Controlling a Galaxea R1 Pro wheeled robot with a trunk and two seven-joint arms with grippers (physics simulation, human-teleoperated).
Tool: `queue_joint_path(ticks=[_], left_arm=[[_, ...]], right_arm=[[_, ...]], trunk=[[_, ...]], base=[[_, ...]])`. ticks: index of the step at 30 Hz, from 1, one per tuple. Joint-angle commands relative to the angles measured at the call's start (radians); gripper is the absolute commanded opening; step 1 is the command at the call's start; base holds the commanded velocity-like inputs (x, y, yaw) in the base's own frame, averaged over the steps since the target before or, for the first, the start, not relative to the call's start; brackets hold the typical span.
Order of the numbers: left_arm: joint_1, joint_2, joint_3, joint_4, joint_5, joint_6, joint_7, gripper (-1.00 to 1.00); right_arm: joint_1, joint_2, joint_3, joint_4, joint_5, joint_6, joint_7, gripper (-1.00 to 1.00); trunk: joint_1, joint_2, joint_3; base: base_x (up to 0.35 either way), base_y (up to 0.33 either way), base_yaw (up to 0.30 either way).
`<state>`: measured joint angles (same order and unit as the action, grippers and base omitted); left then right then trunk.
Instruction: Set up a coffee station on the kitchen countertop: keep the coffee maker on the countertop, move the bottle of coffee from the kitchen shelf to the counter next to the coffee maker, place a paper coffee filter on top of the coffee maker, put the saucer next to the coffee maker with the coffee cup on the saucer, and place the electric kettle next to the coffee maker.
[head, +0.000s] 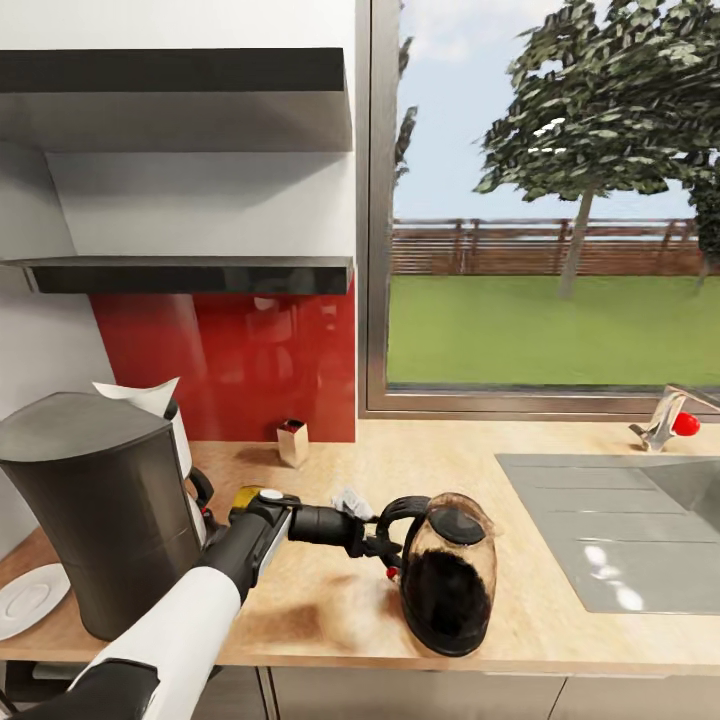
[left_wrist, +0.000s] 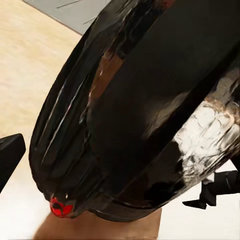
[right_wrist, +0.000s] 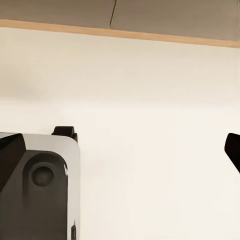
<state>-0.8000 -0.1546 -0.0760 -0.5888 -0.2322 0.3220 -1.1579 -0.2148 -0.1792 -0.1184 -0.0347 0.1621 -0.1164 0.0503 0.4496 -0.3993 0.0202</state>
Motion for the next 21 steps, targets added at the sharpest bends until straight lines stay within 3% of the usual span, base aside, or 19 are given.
queue_joint_path(ticks=[1,21], left_arm=[[0.0,0.0,-0.009,-0.001,-0.005,0.003,-0.005,1.0],[0.001,-0.002,-0.018,-0.014,-0.001,-0.005,-0.005,1.0]], right_arm=[[0.0,0.0,-0.009,0.001,0.01,-0.003,0.003,1.0],[0.0,0.0,-0.008,0.001,0.01,-0.003,0.003,1.0]], trunk=[[0.0,-0.001,-0.001],[0.0,-0.001,-0.001]], base=[[0.0,0.0,0.0],[0.0,0.0,0.0]])
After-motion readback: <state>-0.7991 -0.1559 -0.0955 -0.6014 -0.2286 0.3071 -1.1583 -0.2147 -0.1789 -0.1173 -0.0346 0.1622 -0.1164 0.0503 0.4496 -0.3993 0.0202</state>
